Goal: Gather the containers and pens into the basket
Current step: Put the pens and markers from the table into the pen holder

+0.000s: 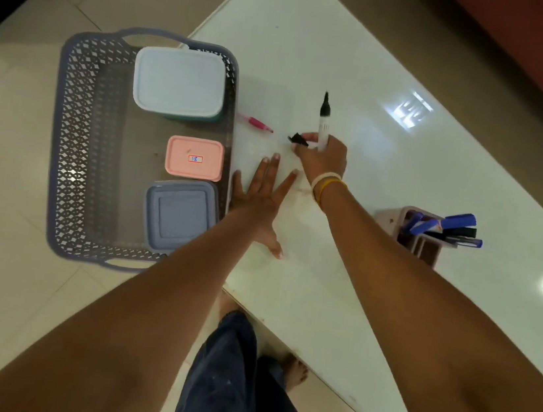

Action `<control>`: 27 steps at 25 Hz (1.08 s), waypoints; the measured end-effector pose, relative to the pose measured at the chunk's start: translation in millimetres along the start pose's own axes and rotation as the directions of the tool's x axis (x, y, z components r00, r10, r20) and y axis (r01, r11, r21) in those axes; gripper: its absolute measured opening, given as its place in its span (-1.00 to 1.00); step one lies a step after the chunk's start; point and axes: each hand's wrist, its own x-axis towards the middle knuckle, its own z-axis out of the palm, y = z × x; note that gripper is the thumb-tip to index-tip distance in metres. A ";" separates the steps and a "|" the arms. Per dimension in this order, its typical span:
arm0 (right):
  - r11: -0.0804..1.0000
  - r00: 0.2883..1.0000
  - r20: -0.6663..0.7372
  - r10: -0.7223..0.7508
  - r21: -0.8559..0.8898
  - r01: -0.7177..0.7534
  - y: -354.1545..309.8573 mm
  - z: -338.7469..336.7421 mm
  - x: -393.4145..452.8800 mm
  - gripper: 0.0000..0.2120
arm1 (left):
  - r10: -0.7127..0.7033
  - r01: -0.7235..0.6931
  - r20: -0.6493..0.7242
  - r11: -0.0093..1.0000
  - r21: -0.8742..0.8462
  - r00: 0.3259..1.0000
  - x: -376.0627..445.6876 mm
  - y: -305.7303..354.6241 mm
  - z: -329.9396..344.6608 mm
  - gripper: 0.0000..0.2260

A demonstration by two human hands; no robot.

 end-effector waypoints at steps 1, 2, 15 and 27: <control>1.000 1.000 0.015 0.020 0.008 -0.020 13.7 -8.2 -15.3 -0.84 | -0.004 0.004 -0.024 1.000 -0.014 1.000 -1.5 2.2 0.4 0.34; 0.999 0.998 0.032 0.045 0.028 -0.046 25.1 -15.3 -29.4 -0.84 | -0.026 0.022 -0.068 0.998 -0.063 0.997 -2.8 7.1 -1.0 0.23; 0.968 0.998 0.053 0.030 0.246 -0.042 63.3 -66.4 -122.5 -0.77 | -0.199 -0.127 -0.072 -0.279 -0.952 0.977 -55.8 69.5 -11.4 -0.79; 0.958 0.966 0.157 -0.205 -0.169 0.231 82.0 -88.9 -149.4 -0.71 | -0.273 -0.132 -0.018 -0.406 -0.904 0.962 -61.2 66.0 -21.0 -0.83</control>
